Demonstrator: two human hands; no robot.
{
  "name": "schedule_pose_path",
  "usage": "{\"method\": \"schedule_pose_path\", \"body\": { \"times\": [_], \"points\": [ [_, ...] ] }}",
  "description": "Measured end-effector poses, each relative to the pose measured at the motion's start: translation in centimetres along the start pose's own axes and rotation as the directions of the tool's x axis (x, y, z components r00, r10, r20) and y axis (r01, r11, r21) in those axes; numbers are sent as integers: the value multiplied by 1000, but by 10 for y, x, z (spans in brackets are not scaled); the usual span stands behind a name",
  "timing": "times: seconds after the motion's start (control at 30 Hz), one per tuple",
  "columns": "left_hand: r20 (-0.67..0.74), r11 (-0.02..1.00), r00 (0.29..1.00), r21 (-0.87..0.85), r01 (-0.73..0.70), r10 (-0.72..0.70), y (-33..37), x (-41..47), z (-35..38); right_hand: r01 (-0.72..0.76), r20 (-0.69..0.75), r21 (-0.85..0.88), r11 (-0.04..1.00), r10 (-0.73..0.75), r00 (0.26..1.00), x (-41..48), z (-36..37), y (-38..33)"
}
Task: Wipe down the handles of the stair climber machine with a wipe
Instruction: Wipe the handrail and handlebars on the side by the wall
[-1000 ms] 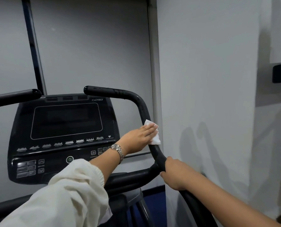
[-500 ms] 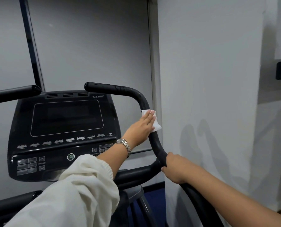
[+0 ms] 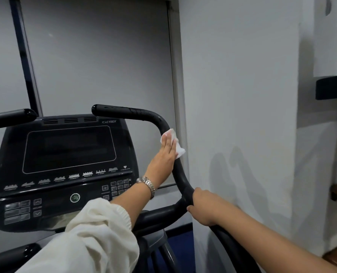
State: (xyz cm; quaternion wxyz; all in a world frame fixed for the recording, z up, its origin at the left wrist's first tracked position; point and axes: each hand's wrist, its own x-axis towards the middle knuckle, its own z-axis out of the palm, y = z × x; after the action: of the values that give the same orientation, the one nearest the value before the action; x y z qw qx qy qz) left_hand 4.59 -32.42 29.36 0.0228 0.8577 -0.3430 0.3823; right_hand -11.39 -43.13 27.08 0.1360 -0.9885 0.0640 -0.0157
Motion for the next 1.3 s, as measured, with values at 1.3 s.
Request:
{"method": "schedule_pose_path", "body": {
  "times": [1.3],
  "points": [
    [-49, 991, 990, -32, 130, -131, -16, 37, -27, -8, 30, -42, 999, 9, 1000, 19, 1, -7]
  ]
}}
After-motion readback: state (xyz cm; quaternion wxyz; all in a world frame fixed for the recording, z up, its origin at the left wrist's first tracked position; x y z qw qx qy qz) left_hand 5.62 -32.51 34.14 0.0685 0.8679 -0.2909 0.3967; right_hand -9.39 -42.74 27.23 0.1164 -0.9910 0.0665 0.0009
